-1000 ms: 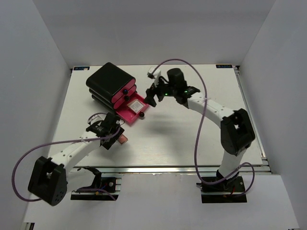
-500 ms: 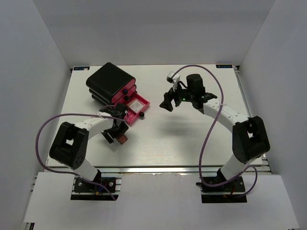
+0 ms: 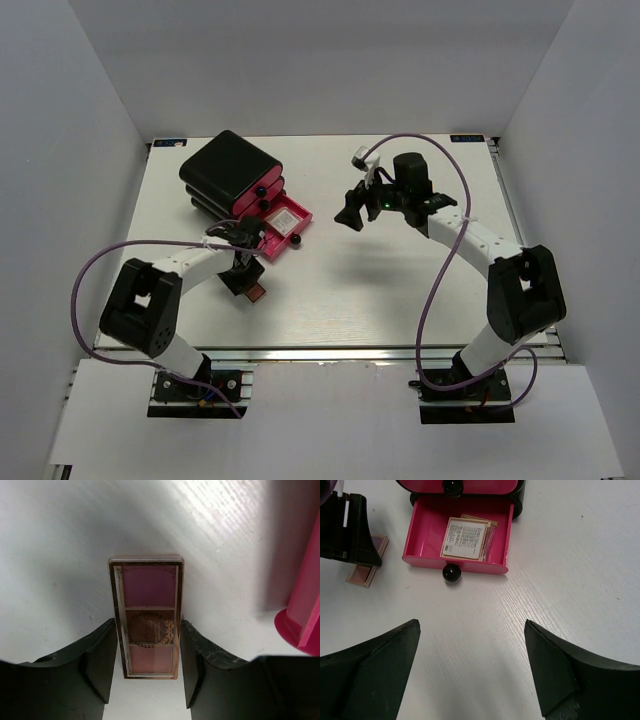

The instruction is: Organize the makeup

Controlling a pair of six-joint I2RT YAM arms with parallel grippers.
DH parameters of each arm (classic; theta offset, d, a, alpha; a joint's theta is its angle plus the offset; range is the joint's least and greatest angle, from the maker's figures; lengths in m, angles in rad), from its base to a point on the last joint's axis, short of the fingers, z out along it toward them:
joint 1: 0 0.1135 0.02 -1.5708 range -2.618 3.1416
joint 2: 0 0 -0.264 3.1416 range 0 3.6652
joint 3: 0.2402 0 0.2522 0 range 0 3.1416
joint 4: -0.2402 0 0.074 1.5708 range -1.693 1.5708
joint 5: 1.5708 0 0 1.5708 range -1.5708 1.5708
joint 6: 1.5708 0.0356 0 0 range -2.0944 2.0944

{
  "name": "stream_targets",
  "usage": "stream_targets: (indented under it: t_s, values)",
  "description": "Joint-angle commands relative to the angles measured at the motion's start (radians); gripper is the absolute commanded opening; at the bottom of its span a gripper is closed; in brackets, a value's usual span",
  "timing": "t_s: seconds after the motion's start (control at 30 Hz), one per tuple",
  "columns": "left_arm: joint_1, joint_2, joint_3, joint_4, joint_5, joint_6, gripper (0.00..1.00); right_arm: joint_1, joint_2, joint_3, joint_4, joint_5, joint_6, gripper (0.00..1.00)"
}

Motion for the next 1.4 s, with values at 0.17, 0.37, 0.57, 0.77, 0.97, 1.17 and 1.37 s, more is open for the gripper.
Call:
stream_targets:
  t_s: [0.17,0.37,0.57,0.77,0.97,1.17,1.37]
  values:
    - [-0.071,-0.235,0.081,0.021,0.107,-0.136,0.0,-0.014,-0.063,-0.022,0.027,-0.019,0.007,0.89]
    - [-0.091,-0.184,0.178,0.038,0.112,-0.186,0.0,-0.017,-0.063,-0.025,0.031,-0.018,0.012,0.89]
    - [-0.088,-0.035,0.279,0.119,0.131,-0.257,0.0,-0.021,-0.076,-0.036,0.033,-0.01,0.013,0.89]
    - [-0.063,0.101,0.445,0.049,0.122,-0.271,0.0,-0.03,-0.093,-0.056,0.034,-0.006,0.013,0.89]
    - [-0.047,0.127,0.519,-0.017,0.038,-0.254,0.0,-0.038,-0.09,-0.062,0.042,-0.009,0.023,0.89]
    - [-0.06,0.085,0.438,0.05,0.009,-0.265,0.0,-0.04,-0.083,-0.057,0.044,-0.012,0.023,0.89]
    - [-0.146,-0.021,0.329,0.078,-0.135,-0.453,0.0,-0.041,-0.073,-0.056,0.047,-0.018,0.024,0.89]
